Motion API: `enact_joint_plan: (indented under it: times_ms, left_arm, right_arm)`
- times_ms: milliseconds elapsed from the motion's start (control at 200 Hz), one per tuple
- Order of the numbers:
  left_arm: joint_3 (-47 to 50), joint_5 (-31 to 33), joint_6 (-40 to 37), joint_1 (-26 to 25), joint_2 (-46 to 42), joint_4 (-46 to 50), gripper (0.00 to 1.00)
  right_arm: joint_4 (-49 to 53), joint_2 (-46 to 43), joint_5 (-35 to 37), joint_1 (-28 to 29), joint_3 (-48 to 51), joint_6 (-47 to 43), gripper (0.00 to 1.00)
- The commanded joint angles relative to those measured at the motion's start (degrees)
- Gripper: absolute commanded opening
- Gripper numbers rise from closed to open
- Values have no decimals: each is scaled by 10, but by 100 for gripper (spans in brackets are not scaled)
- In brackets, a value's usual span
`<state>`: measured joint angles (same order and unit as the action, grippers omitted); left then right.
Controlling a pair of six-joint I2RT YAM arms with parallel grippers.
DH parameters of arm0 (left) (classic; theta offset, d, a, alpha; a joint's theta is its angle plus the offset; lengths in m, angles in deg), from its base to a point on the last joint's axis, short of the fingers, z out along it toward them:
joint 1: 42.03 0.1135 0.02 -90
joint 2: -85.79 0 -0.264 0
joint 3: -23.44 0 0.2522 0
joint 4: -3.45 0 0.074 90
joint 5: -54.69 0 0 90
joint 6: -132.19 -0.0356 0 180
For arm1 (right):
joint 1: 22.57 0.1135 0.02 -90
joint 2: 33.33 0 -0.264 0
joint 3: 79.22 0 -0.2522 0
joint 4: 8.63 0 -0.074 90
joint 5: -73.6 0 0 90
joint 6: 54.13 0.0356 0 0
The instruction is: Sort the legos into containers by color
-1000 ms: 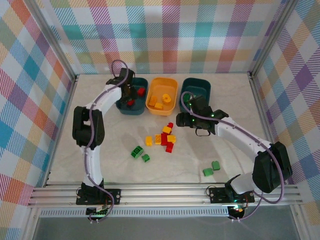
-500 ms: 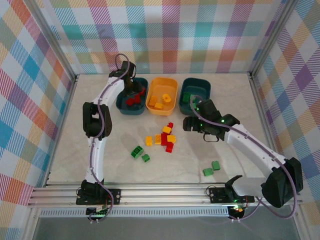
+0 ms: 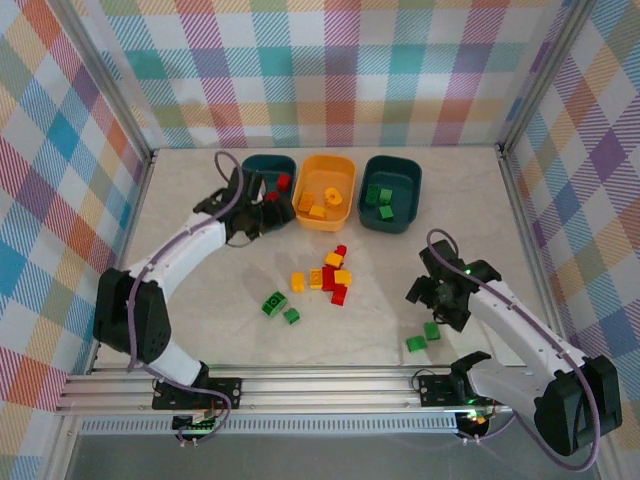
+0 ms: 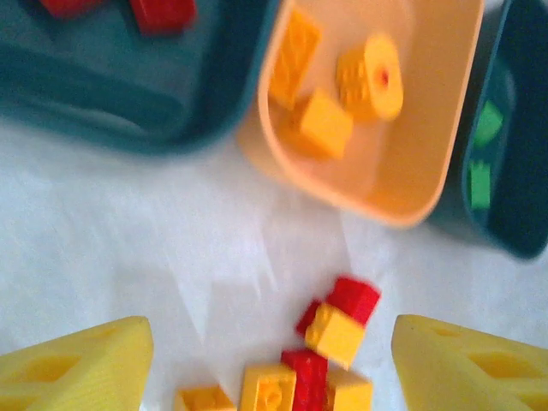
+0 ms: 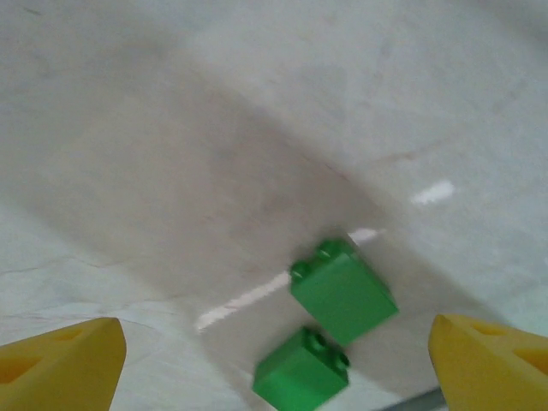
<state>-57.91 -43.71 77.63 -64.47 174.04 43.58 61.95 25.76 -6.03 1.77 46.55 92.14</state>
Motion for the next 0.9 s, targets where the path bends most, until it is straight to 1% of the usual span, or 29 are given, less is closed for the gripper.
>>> enact_joint_plan:
  times_ms: [0, 130, 285, 380, 525, 700, 785, 900]
  left_arm:
    - [70, -16, 36, -15, -47, -26, 74]
    - [122, -12, 39, -29, -112, -19, 74]
    - [139, 2, 20, -29, -164, 32, 74]
    - [150, 3, 20, -29, -192, 48, 74]
    - [166, 12, 25, -29, -222, 58, 75]
    - [167, 14, 23, -29, -230, 70, 75]
    - [167, 15, 22, -28, -233, 75, 75]
    - [167, 17, 22, -29, -238, 79, 75]
  right_arm:
    - [47, -8, -6, -1, 17, 70, 92]
    - [19, 11, -35, -1, 34, 92, 91]
    - [-22, 56, -66, -2, 51, 102, 91]
    - [-60, 61, -95, -1, 75, 114, 89]
    - [-77, 60, -80, -2, 91, 123, 89]
    - [-103, 68, -59, -12, 99, 108, 82]
    - [-110, 74, -43, -24, 102, 100, 81]
    - [-135, 81, -50, -53, 115, 86, 81]
